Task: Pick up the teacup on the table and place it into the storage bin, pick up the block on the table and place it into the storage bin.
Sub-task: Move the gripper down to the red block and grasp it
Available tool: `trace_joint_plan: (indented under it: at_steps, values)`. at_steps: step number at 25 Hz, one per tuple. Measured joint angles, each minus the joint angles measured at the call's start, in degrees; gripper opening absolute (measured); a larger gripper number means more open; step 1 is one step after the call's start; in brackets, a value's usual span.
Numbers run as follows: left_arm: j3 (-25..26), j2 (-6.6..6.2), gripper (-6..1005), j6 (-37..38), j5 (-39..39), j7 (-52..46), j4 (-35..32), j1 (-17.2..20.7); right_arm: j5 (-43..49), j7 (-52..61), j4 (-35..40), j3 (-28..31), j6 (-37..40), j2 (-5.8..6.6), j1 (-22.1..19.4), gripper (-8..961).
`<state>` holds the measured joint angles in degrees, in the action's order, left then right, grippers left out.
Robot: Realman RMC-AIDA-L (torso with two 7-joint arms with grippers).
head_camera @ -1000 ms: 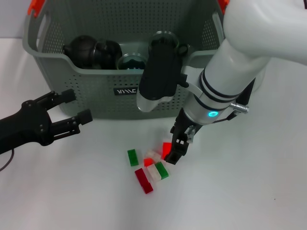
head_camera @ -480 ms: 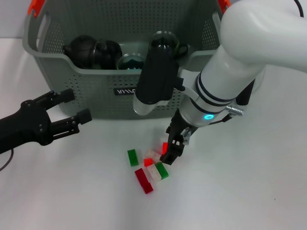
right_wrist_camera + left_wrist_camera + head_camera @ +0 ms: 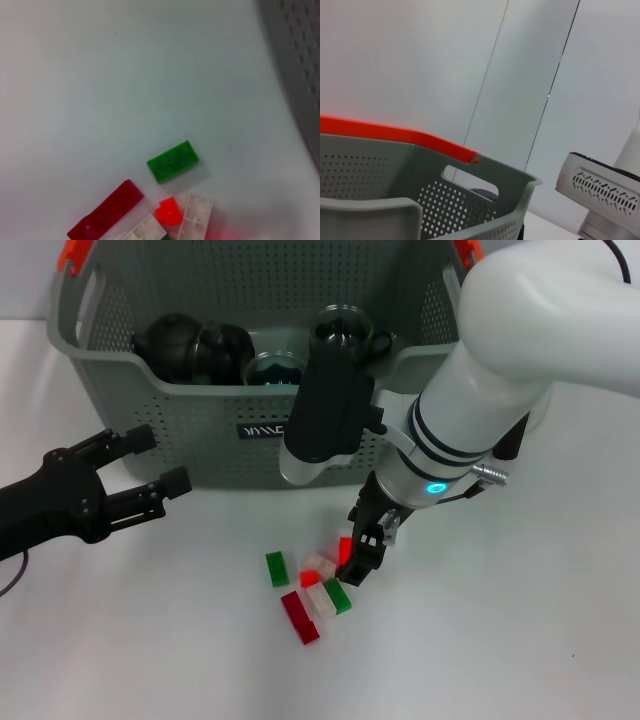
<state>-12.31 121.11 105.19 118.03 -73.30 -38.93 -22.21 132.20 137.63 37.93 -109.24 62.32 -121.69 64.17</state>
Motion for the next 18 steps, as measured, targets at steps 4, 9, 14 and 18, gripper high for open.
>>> trace_joint_plan:
  at_steps: [4,9,14,18]
  values:
    - [0.0,0.0,878,0.0,0.0,0.0,0.0,-0.01,-1.1,0.0,-0.23,-0.86,-0.21,-0.03,0.18,806]
    - [0.0,0.0,878,0.01,0.0,0.0,0.0,0.07,-2.02,0.01,-0.64,-1.86,-0.61,0.02,0.34,807]
    - [0.0,0.02,878,0.01,0.0,0.0,0.0,0.2,-2.05,0.24,-0.78,-2.03,-0.81,0.04,0.17,806]
    - [0.0,0.1,878,0.02,0.01,0.0,0.0,0.29,-2.04,0.12,-1.17,-2.06,-0.94,0.02,0.04,806]
